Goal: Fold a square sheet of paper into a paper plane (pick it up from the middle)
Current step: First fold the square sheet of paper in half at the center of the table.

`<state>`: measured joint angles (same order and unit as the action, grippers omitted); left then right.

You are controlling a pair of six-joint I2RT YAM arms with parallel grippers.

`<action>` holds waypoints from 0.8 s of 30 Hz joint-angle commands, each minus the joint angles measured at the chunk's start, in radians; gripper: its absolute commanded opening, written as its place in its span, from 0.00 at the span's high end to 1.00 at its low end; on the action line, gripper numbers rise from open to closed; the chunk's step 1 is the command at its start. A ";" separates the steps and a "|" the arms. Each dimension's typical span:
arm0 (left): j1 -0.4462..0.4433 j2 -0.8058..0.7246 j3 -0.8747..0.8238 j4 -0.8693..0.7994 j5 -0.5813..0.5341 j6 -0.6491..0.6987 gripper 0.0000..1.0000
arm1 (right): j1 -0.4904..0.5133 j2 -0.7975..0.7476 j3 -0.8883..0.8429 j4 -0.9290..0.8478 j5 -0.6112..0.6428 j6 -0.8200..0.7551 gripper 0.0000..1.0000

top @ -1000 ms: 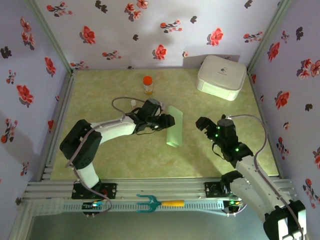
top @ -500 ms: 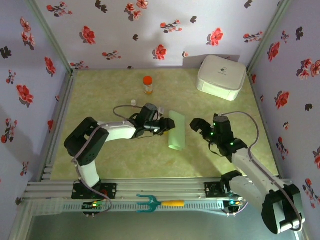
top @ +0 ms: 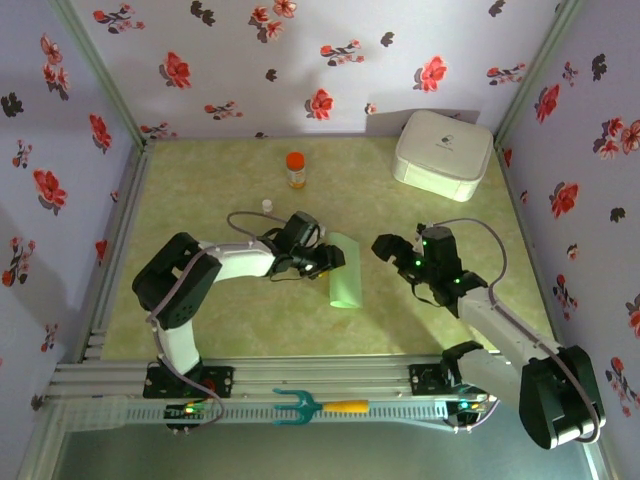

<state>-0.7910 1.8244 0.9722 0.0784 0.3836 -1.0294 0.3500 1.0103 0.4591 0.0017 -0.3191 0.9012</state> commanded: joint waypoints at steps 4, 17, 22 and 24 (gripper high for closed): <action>-0.034 0.013 0.080 -0.171 -0.111 0.106 0.44 | -0.006 0.005 0.016 0.024 -0.018 0.015 0.11; -0.058 -0.036 0.126 -0.362 -0.325 0.171 0.42 | -0.006 0.032 0.015 0.041 -0.037 0.018 0.11; -0.048 -0.031 0.114 -0.361 -0.340 0.142 0.44 | -0.006 0.047 0.018 0.046 -0.055 0.013 0.10; -0.042 -0.028 0.110 -0.365 -0.341 0.137 0.45 | -0.006 0.057 0.019 0.047 -0.067 0.007 0.11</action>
<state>-0.8452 1.8202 1.0782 -0.2531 0.0776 -0.8848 0.3500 1.0554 0.4591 0.0338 -0.3557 0.9009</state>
